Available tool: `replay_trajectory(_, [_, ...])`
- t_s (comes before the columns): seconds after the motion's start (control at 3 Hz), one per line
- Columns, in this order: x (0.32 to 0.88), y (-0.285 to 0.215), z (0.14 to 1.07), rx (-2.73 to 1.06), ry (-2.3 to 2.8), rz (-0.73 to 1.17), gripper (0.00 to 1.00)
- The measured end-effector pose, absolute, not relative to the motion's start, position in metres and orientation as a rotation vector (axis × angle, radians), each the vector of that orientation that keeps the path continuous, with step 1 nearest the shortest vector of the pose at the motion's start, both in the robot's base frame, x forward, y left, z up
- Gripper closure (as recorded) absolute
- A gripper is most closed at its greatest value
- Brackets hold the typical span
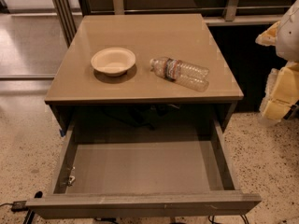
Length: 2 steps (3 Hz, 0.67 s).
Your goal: Place water bottle into top drawer
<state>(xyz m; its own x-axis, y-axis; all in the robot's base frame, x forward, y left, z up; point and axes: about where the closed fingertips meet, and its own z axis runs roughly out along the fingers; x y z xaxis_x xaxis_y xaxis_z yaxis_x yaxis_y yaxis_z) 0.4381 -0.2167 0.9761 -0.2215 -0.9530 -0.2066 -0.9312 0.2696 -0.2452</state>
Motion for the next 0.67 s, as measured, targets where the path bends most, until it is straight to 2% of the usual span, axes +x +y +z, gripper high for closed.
replay_trajectory(0.67, [0.45, -0.207, 0.973, -1.745, 2.204, -0.093, 0.0])
